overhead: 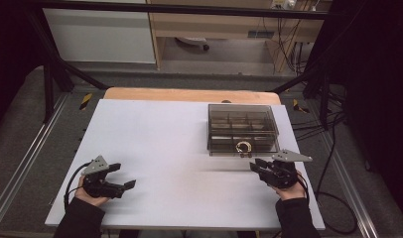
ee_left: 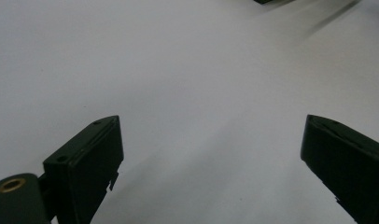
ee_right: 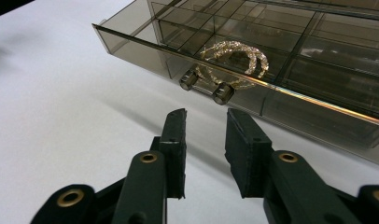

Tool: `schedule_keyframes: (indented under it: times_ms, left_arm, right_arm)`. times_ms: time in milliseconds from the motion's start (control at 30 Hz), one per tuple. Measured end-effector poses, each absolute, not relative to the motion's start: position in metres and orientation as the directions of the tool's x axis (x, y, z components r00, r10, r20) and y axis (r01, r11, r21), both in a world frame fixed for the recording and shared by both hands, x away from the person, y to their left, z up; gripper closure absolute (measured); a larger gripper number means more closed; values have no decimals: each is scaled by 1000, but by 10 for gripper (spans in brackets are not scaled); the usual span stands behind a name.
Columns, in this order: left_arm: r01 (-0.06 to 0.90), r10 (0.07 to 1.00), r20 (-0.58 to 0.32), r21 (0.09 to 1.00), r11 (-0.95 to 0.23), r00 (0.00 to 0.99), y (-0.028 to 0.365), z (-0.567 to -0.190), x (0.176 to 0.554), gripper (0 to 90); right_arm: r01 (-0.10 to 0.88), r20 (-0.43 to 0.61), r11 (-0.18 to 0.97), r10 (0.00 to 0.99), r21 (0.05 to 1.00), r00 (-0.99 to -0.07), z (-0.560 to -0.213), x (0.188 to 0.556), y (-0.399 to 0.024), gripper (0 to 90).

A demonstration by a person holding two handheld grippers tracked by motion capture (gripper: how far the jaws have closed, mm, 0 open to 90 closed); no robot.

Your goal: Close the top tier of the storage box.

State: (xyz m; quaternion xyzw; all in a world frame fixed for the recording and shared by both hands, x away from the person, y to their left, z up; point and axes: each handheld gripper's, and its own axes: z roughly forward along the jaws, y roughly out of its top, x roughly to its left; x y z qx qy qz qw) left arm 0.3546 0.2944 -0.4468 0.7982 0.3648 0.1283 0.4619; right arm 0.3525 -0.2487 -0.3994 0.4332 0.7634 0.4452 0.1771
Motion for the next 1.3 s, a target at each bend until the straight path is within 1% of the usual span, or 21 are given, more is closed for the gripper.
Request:
schedule_keyframes:
  times_ms: [333, 633, 900, 1300]
  left_arm:
    - [462, 699, -133, 832, -306, 703, 294, -447, 354, 55]
    - [464, 699, -136, 832, -304, 702, 295, -447, 355, 56]
    - [464, 699, -135, 832, -304, 702, 295, -447, 355, 55]
    - [463, 700, -134, 832, -304, 701, 295, -447, 355, 55]
  right_arm:
    - [499, 85, 239, 836, 833, -541, -401, 355, -248, 787]
    - [508, 81, 235, 847, 829, -525, -402, 360, -248, 862]
    - [503, 76, 228, 855, 834, -514, -401, 364, -248, 899]
    - [493, 60, 235, 857, 838, -511, -402, 370, -243, 900]
